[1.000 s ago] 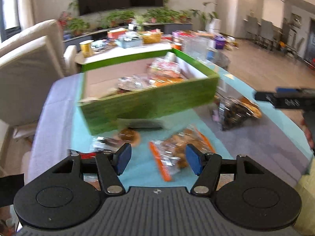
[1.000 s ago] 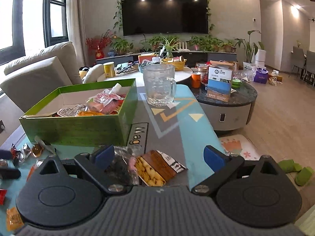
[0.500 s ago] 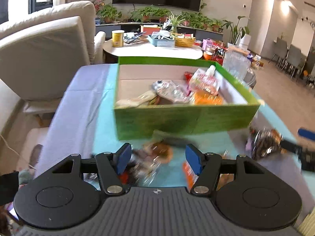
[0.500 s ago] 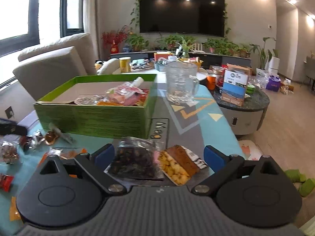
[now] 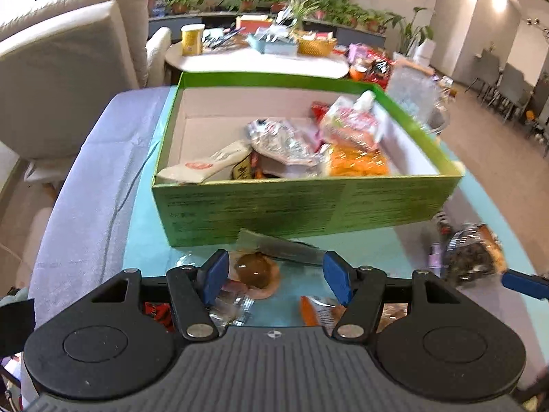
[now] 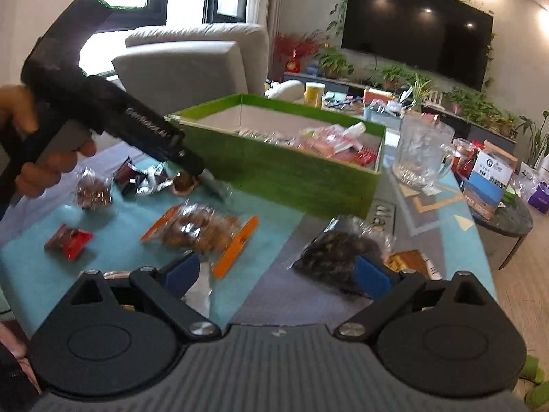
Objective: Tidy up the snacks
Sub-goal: 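Grasp the brown round snack packet with the left gripper, then grasp the beige wrapped bar with the right gripper and lift it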
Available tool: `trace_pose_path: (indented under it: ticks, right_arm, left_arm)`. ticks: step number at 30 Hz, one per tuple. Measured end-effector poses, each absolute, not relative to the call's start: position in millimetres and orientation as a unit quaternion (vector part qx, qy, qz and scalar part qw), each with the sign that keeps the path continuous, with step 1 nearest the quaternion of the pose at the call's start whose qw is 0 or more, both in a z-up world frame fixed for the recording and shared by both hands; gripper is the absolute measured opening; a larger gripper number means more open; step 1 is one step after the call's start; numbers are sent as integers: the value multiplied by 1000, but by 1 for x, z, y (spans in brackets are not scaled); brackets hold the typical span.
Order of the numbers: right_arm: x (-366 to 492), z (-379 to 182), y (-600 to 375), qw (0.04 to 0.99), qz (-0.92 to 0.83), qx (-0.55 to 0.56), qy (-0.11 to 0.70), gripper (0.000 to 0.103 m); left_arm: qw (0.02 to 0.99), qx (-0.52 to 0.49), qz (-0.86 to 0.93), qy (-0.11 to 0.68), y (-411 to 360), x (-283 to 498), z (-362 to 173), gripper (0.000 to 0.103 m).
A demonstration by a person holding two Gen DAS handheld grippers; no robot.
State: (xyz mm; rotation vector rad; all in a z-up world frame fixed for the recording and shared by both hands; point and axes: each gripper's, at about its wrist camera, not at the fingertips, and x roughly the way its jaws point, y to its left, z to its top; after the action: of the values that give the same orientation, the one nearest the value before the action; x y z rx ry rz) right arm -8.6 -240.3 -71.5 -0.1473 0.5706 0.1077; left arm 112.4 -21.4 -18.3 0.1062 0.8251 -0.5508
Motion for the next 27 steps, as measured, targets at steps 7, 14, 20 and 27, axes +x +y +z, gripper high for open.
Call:
trace_pose_path:
  ticks: [7, 14, 20, 27]
  right_arm:
    - [-18, -70, -224, 939, 147, -65, 303, 82]
    - [-18, -87, -191, 919, 197, -97, 328, 82]
    - [-14, -94, -180, 919, 182, -91, 337, 82]
    - [-23, -88, -184, 902, 225, -101, 354, 82]
  left_arm:
    - [865, 65, -277, 413, -25, 120, -39, 58]
    - [867, 58, -289, 401, -20, 111, -38, 33]
    - [865, 53, -298, 400, -20, 102, -36, 32]
    - [865, 49, -310, 391, -18, 94, -30, 32]
